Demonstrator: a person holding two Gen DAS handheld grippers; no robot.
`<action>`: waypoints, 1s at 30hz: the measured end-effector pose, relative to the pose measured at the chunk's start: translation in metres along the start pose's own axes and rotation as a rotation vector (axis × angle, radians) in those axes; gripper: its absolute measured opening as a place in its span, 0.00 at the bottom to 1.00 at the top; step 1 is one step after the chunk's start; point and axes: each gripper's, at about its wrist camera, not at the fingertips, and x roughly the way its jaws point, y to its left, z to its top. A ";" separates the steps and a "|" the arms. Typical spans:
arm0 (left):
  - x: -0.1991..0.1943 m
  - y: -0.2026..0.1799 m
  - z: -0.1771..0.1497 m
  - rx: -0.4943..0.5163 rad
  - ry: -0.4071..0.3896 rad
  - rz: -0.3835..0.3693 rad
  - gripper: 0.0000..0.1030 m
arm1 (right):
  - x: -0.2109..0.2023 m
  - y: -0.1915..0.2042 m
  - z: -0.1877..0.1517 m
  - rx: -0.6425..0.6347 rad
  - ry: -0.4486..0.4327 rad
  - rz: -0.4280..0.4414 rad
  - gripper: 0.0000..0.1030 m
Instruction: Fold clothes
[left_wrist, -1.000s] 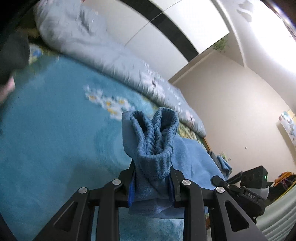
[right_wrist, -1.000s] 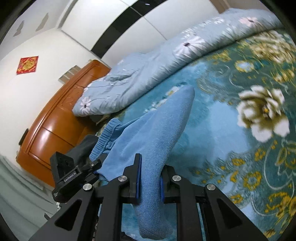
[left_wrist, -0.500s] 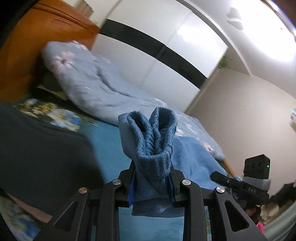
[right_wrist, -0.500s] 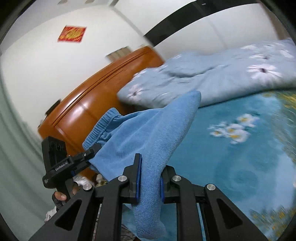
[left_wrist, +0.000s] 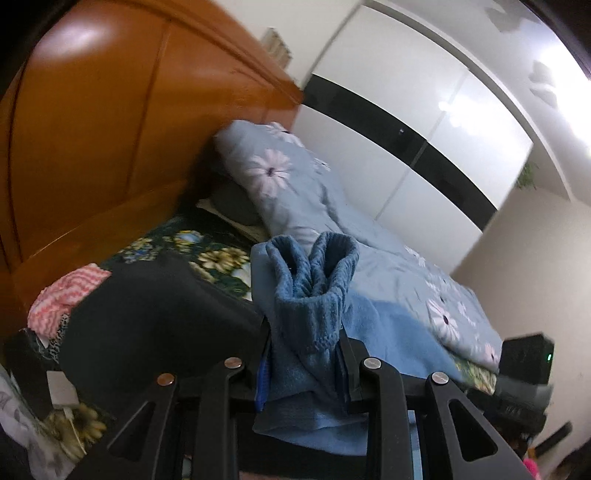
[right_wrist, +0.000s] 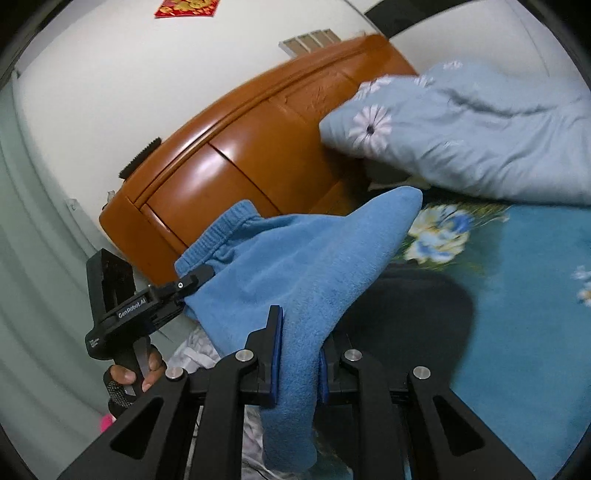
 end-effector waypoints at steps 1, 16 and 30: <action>0.007 0.014 0.002 -0.016 0.003 0.011 0.29 | 0.016 -0.002 -0.002 0.005 0.010 0.002 0.16; 0.039 0.097 -0.041 -0.257 0.064 -0.030 0.36 | 0.071 -0.032 -0.033 0.041 0.125 -0.027 0.19; -0.015 0.071 -0.052 -0.272 -0.020 0.079 0.59 | 0.030 -0.035 -0.039 0.027 0.119 -0.071 0.26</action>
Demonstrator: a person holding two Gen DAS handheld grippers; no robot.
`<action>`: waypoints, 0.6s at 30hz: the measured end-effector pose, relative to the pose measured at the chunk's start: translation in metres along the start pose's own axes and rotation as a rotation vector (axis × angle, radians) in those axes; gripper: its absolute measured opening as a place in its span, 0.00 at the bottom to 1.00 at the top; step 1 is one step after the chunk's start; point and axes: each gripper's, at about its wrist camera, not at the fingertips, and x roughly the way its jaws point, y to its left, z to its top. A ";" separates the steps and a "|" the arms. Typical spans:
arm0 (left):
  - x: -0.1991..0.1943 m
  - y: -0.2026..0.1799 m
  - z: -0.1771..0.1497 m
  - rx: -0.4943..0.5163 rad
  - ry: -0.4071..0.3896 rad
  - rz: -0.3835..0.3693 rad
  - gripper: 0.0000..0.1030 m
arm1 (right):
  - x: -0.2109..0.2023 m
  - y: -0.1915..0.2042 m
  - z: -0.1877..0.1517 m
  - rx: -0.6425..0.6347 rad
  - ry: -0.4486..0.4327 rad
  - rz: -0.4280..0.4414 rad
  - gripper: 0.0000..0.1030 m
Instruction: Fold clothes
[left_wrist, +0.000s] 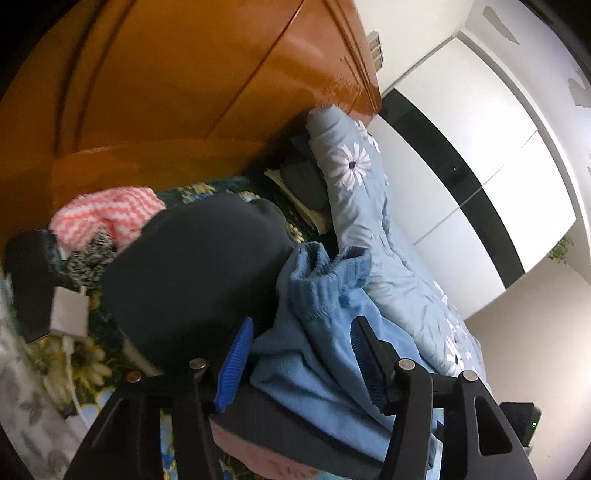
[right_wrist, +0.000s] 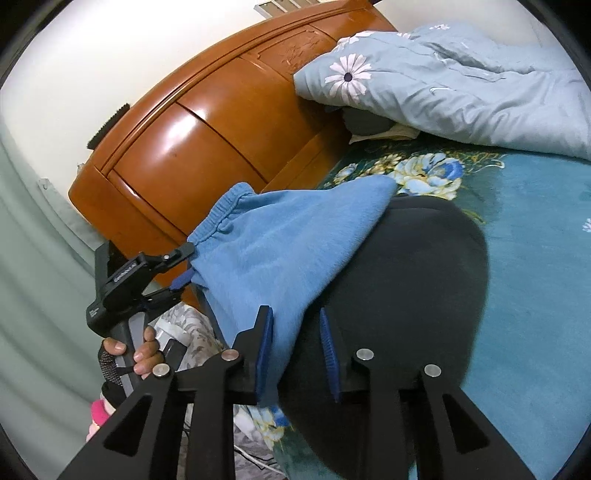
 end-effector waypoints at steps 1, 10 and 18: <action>-0.008 -0.006 -0.005 0.017 -0.017 0.011 0.60 | -0.006 0.000 -0.004 -0.002 -0.001 -0.003 0.27; -0.032 -0.096 -0.089 0.192 -0.053 -0.056 0.75 | -0.059 -0.020 -0.054 0.030 0.002 -0.040 0.27; -0.013 -0.199 -0.177 0.325 0.049 -0.224 0.82 | -0.121 -0.056 -0.107 0.051 -0.013 -0.113 0.38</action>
